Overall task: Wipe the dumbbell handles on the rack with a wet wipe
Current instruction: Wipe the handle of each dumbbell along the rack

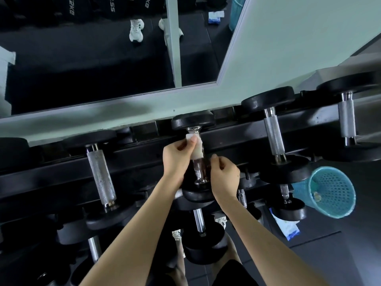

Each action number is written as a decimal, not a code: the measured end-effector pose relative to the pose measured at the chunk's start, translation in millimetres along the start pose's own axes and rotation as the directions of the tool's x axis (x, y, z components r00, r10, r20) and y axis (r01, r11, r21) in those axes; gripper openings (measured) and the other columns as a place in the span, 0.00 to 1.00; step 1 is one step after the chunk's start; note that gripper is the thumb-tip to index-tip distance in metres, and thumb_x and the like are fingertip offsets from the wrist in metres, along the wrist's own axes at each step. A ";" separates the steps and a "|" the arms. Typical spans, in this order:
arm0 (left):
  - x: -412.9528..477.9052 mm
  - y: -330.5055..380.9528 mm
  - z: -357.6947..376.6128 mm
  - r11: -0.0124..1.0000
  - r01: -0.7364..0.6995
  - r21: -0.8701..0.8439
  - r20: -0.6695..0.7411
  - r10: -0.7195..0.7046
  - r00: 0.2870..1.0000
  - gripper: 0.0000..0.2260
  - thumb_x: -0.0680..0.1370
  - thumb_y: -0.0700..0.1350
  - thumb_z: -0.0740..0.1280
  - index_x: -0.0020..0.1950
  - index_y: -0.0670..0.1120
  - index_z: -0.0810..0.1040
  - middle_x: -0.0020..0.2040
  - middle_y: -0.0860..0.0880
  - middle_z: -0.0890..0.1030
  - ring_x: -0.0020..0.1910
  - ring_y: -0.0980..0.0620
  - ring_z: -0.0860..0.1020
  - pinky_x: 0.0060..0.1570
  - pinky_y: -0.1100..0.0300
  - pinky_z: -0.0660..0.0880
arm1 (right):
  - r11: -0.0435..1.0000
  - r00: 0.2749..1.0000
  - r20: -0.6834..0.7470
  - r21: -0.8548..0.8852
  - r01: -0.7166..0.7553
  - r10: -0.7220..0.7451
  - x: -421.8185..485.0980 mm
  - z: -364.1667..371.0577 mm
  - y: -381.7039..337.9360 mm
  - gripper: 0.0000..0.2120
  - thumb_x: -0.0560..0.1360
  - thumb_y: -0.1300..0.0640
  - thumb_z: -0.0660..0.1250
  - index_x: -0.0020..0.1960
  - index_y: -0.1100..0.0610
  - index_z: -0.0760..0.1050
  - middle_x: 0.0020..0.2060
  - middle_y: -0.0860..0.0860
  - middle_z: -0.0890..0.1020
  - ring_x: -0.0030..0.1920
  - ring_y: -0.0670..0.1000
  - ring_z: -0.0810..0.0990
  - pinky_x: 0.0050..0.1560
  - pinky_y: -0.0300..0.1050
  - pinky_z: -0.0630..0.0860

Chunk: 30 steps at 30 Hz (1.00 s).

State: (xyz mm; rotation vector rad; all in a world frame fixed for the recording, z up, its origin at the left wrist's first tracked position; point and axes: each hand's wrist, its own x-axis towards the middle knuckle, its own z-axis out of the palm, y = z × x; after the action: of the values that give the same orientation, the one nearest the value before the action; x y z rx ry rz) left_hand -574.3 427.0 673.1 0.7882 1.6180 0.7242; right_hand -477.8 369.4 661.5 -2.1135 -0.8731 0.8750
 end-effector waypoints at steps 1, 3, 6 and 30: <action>-2.8 -3.4 -5.2 1.000 0.023 -0.007 0.083 -0.023 0.996 0.12 0.75 0.53 0.69 0.44 0.45 0.83 0.38 0.50 0.84 0.38 0.56 0.81 0.41 0.63 0.77 | 0.999 1.000 -0.005 0.036 -0.016 0.016 -0.3 -1.0 -0.1 0.20 0.79 0.53 0.60 0.30 0.61 0.69 0.22 0.49 0.69 0.25 0.47 0.66 0.31 0.43 0.64; -11.5 -13.5 -13.8 0.998 0.059 0.028 0.225 -0.064 0.972 0.12 0.76 0.52 0.69 0.44 0.44 0.82 0.34 0.52 0.82 0.33 0.59 0.80 0.35 0.67 0.75 | 0.993 0.998 -0.025 0.102 -0.056 0.059 -0.1 -4.7 -0.4 0.20 0.79 0.52 0.59 0.37 0.66 0.74 0.25 0.54 0.72 0.27 0.48 0.69 0.31 0.43 0.67; -20.5 -29.3 -20.4 0.978 0.013 0.209 0.331 -0.083 0.940 0.07 0.75 0.49 0.70 0.46 0.46 0.83 0.36 0.52 0.83 0.34 0.60 0.80 0.36 0.68 0.74 | 0.977 0.992 -0.051 0.185 -0.104 0.115 2.1 -8.8 1.7 0.19 0.80 0.51 0.57 0.43 0.62 0.79 0.32 0.55 0.80 0.34 0.49 0.77 0.40 0.42 0.73; -16.0 -24.5 -12.9 0.994 0.103 0.019 0.371 -0.103 0.923 0.03 0.72 0.37 0.73 0.42 0.39 0.81 0.31 0.49 0.82 0.31 0.54 0.80 0.34 0.62 0.76 | 0.937 0.958 -0.173 0.306 -0.169 0.229 -3.5 -1.0 3.0 0.18 0.80 0.51 0.57 0.41 0.59 0.80 0.34 0.51 0.82 0.39 0.51 0.81 0.47 0.47 0.77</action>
State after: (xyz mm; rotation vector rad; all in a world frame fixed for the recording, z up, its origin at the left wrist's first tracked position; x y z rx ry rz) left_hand -587.6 399.1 664.8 0.7805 1.3031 0.4652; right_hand -478.0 364.8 660.9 -2.0116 -0.3995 0.8114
